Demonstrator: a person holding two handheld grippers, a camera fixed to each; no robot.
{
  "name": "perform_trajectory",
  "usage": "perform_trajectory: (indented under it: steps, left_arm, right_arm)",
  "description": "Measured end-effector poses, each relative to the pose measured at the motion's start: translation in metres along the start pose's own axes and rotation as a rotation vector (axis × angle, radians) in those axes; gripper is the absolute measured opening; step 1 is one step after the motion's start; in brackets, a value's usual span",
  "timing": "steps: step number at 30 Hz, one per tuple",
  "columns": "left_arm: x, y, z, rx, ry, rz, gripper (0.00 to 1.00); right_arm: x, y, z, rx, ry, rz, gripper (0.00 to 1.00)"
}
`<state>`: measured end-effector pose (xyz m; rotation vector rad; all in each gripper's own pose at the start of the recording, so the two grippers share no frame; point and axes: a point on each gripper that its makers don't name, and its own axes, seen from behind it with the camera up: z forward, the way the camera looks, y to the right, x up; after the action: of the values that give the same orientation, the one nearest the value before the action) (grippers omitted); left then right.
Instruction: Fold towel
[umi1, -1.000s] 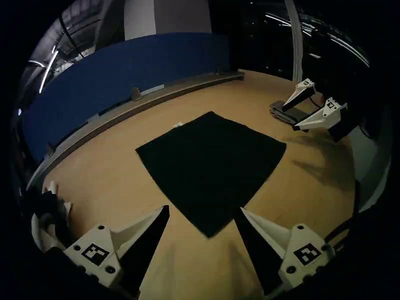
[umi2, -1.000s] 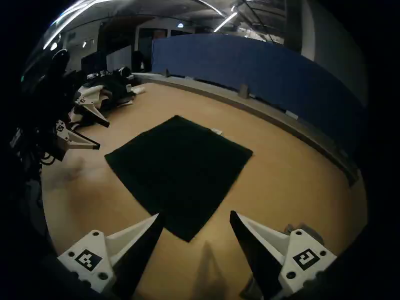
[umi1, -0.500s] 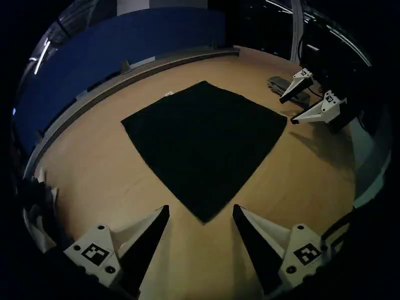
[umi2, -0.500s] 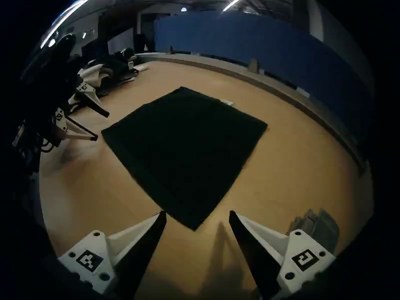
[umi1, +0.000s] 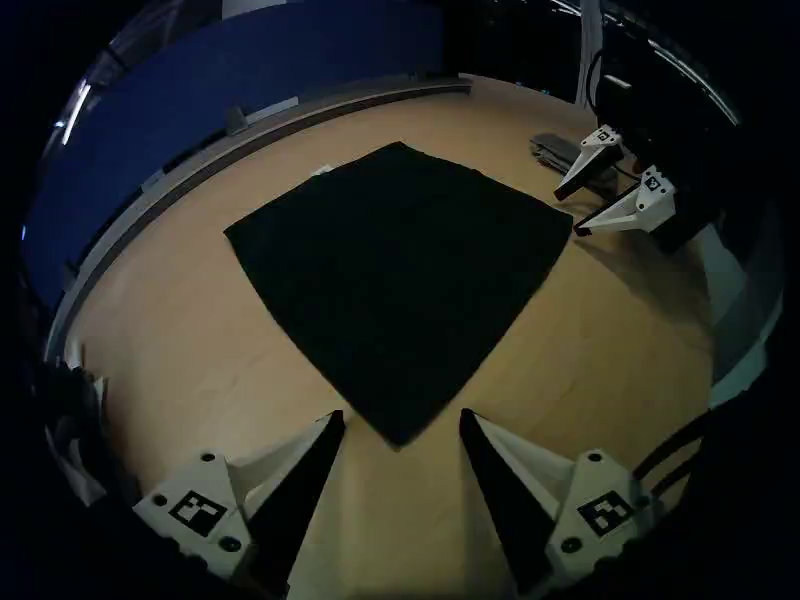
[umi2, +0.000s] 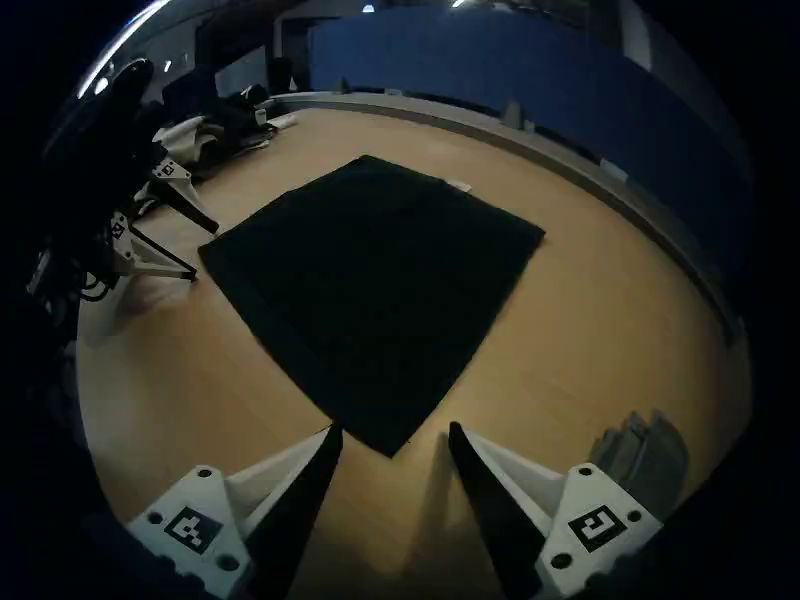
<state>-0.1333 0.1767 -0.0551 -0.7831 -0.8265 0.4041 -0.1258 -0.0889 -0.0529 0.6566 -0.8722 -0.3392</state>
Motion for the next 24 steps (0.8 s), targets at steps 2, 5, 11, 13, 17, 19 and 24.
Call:
perform_trajectory:
  steps: [2,5,11,13,17,19,24]
  left_arm:
    - [0.0012,0.0017,-0.0004,-0.004,-0.002,-0.003,0.78]
    - [0.0014,0.0047,-0.0002,-0.015,-0.009,-0.009,0.69]
    - [0.0014,0.0062,-0.0008,-0.017,-0.017,0.001,0.6]
    - [0.0016,0.0076,-0.0011,-0.02,-0.019,0.006,0.53]
    - [0.0019,0.0097,-0.0022,-0.024,-0.023,0.014,0.45]
    - [0.0019,0.0096,-0.0023,-0.023,-0.024,0.019,0.39]
    - [0.0016,0.0069,0.0004,-0.006,-0.027,0.027,0.2]
  right_arm:
    - [-0.0017,-0.0009,0.0013,0.003,-0.007,0.003,0.76]
    - [-0.0034,-0.0018,0.0035,0.004,-0.014,0.006,0.68]
    - [-0.0024,-0.0057,0.0053,0.019,-0.014,0.012,0.45]
    - [-0.002,-0.0064,0.0056,0.022,-0.015,0.009,0.42]
    - [-0.0019,-0.0076,0.005,0.025,-0.019,0.0,0.3]
    - [-0.0021,-0.0078,0.005,0.021,-0.022,-0.002,0.26]
    - [-0.0014,-0.0072,0.0051,0.012,-0.023,0.003,0.17]
